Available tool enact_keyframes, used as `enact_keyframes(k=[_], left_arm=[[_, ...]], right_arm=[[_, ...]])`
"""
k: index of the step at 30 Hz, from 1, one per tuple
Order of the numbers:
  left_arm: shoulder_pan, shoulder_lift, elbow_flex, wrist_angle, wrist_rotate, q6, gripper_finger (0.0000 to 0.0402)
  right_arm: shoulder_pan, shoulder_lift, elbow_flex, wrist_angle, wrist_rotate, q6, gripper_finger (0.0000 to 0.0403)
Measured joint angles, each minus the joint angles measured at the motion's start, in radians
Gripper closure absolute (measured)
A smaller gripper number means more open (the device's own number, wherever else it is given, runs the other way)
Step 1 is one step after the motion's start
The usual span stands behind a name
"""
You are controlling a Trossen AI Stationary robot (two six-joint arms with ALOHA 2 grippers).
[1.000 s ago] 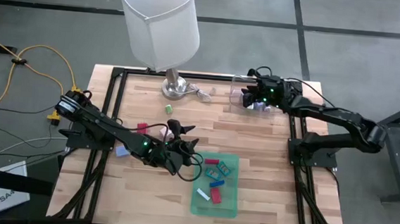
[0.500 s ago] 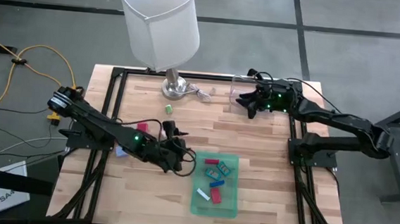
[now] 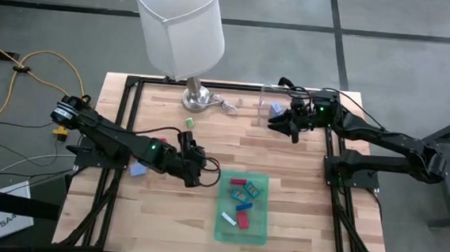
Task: Pick & Place Office items
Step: Put the pink charger adapter into the transparent bin
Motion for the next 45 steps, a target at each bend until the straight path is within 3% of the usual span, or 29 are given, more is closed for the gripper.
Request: enact_keyframes(k=[5,32,39,45], left_arm=[[-0.003,-0.001,0.000,-0.006,0.024,0.008,0.0140],[-0.049,0.000,0.000,0.022,0.020,0.040,0.0140],[-0.064,-0.007,0.000,-0.097,0.010,-0.137,0.0140],[-0.063,-0.028,0.000,-0.275,-0.095,-0.396,0.0140]], right_arm=[[-0.001,-0.003,0.000,-0.003,-0.044,-0.003,0.0253],[-0.001,-0.002,0.000,-0.012,-0.036,-0.002,0.0253],[-0.001,-0.002,0.000,-0.012,-0.036,-0.002,0.0253],[-0.001,-0.002,0.000,-0.011,-0.036,-0.002,0.0253]])
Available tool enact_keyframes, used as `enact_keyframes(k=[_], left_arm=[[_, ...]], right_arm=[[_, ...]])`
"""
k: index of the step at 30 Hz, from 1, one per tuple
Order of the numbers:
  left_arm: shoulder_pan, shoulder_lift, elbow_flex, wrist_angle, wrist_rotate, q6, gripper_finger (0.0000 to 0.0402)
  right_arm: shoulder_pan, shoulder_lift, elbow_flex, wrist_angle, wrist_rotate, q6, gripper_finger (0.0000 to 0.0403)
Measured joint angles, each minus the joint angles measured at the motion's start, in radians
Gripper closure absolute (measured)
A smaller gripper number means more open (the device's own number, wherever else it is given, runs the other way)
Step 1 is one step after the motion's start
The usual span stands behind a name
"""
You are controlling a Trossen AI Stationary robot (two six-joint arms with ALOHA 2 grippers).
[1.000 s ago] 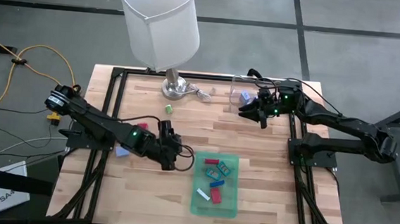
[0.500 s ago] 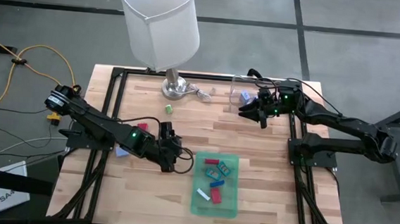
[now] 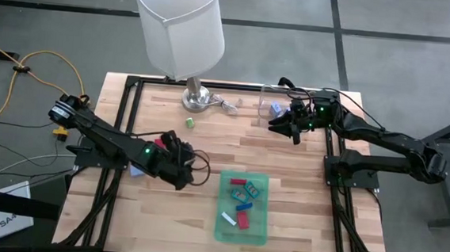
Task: Pick & Place Office items
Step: Put the pink charger adapter into the transparent bin
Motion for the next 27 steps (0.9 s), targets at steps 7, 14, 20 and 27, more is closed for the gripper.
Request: enact_keyframes(k=[7,14,20,27], left_arm=[[0.025,-0.006,0.000,-0.026,0.007,0.012,0.0140],[0.125,-0.063,0.000,-0.027,0.131,0.137,0.0140],[0.223,-0.117,0.000,-0.027,0.300,0.337,0.0140],[0.363,-0.193,-0.124,0.108,0.653,0.613,0.0140]], right_arm=[[0.000,0.000,0.000,0.000,0.000,0.000,0.0253],[0.000,0.000,0.000,0.000,0.000,0.000,0.0253],[0.000,0.000,0.000,0.000,0.000,0.000,0.0253],[0.000,0.000,0.000,0.000,0.000,0.000,0.0253]])
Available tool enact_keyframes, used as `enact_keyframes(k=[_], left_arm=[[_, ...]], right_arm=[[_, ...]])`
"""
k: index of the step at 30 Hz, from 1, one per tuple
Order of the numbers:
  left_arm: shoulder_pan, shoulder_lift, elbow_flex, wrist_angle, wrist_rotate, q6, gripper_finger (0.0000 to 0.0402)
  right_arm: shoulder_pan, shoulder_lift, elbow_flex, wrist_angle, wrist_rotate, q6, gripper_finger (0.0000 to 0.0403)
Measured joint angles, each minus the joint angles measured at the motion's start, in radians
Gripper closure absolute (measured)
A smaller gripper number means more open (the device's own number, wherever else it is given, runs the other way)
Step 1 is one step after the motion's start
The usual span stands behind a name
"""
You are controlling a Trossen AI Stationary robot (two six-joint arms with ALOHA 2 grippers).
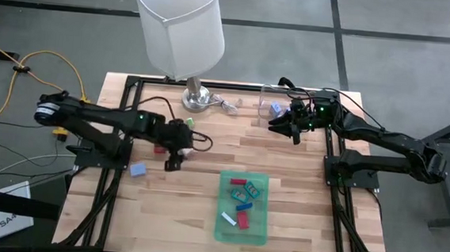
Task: Pick & Place Office items
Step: Put the pink charger adapter into the transparent bin
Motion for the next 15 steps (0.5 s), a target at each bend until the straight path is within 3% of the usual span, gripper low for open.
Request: enact_keyframes(k=[3,5,15], left_arm=[[0.077,-0.027,-0.074,0.031,0.159,0.078,0.0140],[0.129,-0.040,-0.109,0.032,0.208,0.130,0.0140],[0.314,-0.039,-0.150,-0.021,0.240,0.453,0.0140]], right_arm=[[0.000,0.000,0.000,0.000,0.000,0.000,0.0253],[0.000,0.000,0.000,0.000,0.000,0.000,0.0253],[0.000,0.000,0.000,0.000,0.000,0.000,0.0253]])
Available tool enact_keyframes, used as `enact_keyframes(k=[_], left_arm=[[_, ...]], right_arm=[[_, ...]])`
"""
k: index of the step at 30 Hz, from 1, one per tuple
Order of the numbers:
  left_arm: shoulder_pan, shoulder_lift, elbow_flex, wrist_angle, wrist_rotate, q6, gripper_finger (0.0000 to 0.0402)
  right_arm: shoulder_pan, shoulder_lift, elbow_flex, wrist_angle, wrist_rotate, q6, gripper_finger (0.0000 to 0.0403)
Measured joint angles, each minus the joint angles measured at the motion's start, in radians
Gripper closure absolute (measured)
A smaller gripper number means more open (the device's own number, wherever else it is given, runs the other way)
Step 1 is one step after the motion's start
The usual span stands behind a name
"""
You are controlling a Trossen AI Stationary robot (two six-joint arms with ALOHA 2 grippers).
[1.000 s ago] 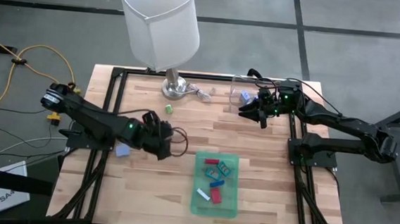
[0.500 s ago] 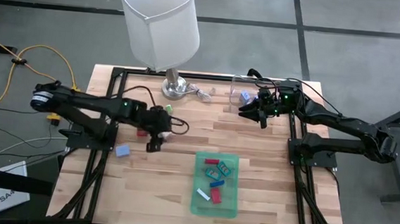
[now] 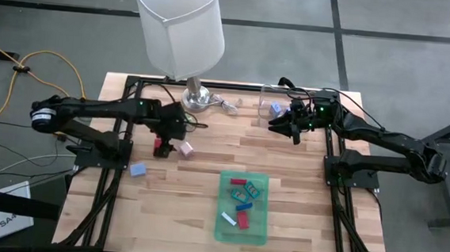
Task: Pick & Place Office items
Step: Put the pink charger adapter into the transparent bin
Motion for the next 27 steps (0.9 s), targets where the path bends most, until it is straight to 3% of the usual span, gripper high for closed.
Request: enact_keyframes(k=[8,21,27], left_arm=[[0.066,0.033,0.000,0.012,0.004,0.174,0.0140],[0.001,0.225,0.000,0.125,0.001,0.328,0.0140],[-0.023,0.248,0.000,0.151,-0.057,0.414,0.0140]], right_arm=[[0.000,0.000,0.000,0.000,0.000,0.000,0.0253],[0.000,0.000,0.000,0.000,0.000,0.000,0.0253],[0.000,0.000,0.000,0.000,0.000,0.000,0.0253]])
